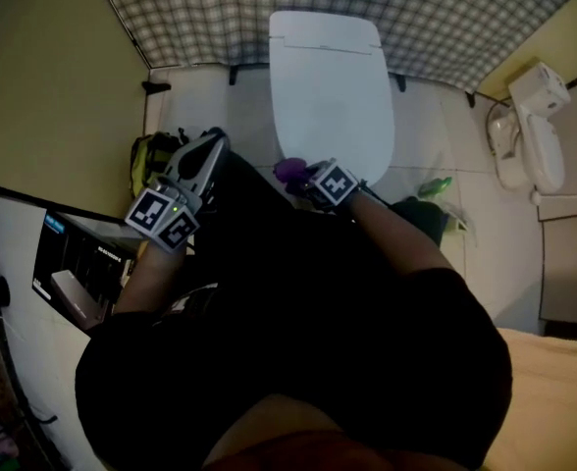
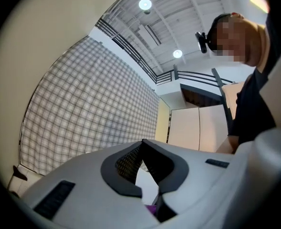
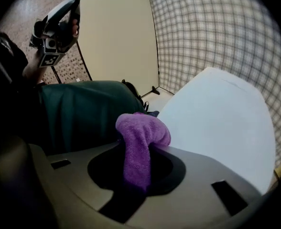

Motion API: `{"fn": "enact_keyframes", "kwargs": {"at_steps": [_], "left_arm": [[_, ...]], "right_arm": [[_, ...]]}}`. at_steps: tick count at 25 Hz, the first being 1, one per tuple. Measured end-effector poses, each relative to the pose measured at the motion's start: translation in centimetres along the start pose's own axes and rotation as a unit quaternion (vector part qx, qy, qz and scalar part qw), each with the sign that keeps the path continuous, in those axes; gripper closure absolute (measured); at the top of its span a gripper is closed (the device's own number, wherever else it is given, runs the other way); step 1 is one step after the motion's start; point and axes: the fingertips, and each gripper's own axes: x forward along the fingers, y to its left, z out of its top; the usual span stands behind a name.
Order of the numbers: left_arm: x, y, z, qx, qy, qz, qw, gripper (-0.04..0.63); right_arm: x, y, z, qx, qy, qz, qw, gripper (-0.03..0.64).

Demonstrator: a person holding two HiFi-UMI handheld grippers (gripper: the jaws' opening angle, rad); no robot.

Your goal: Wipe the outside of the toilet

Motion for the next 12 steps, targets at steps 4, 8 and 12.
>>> {"fn": "enact_keyframes", "kwargs": {"at_steps": [4, 8, 12], "left_arm": [[1.6, -2.3, -0.1, -0.021, 0.008, -0.021, 0.9995, 0.592], [4.4, -3.9, -0.9, -0.021, 0.024, -0.042, 0.9986, 0.592], [7.0, -4.2, -1.9, -0.022, 0.044, -0.045, 0.9978, 0.592]], "right_arm": [[-5.4, -2.2, -0.7, 0.025, -0.069, -0.014, 0.997, 0.526], [-12.4, -7.8, -1.6, 0.094, -0.178, -0.054, 0.978, 0.526], [-19.6, -13.5, -2.9, 0.162, -0.268, -0.087, 0.946, 0.526]]}}
